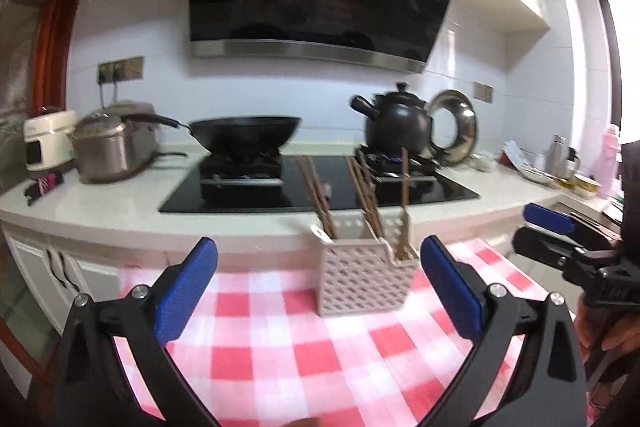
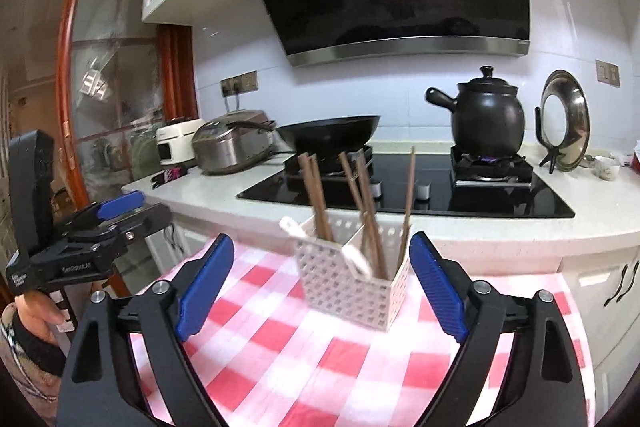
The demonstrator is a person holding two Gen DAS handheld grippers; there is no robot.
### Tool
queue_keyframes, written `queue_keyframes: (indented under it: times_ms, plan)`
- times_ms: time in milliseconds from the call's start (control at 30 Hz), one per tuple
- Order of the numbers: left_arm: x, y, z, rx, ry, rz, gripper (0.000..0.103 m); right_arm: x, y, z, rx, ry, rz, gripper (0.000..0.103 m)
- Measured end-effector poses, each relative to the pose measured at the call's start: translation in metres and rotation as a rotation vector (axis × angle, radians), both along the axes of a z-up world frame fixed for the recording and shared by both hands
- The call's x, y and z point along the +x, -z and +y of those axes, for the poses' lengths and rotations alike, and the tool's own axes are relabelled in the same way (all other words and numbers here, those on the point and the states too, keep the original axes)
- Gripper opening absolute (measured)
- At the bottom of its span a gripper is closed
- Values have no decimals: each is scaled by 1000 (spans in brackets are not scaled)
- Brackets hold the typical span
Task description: Organize utensils
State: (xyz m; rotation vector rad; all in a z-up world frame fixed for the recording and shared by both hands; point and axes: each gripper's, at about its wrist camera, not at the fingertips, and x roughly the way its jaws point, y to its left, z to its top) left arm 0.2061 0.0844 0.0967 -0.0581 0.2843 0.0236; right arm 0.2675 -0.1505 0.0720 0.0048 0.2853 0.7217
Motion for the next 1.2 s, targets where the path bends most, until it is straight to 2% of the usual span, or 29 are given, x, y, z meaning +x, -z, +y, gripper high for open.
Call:
queue_keyframes:
  times_ms: [233,400,600,800,1200]
  plan:
    - [-19,20,-16,5,24,13,98,-6,14,-11,12,6,36,85]
    - [-20,27,-25,51,-21,18,98,-6,22,-15,-3,33,39,85]
    - [-19,29,-18,-20,-13,9,98,-12,21,-15,-41,65,-1,85]
    - [-21,29,-19,-5,-38,10,98,-17,18,-13,-50,75,-26,85]
    - [-27,32,-20,-9,3,34,98,-28,18,-2,-84,94,-79,85]
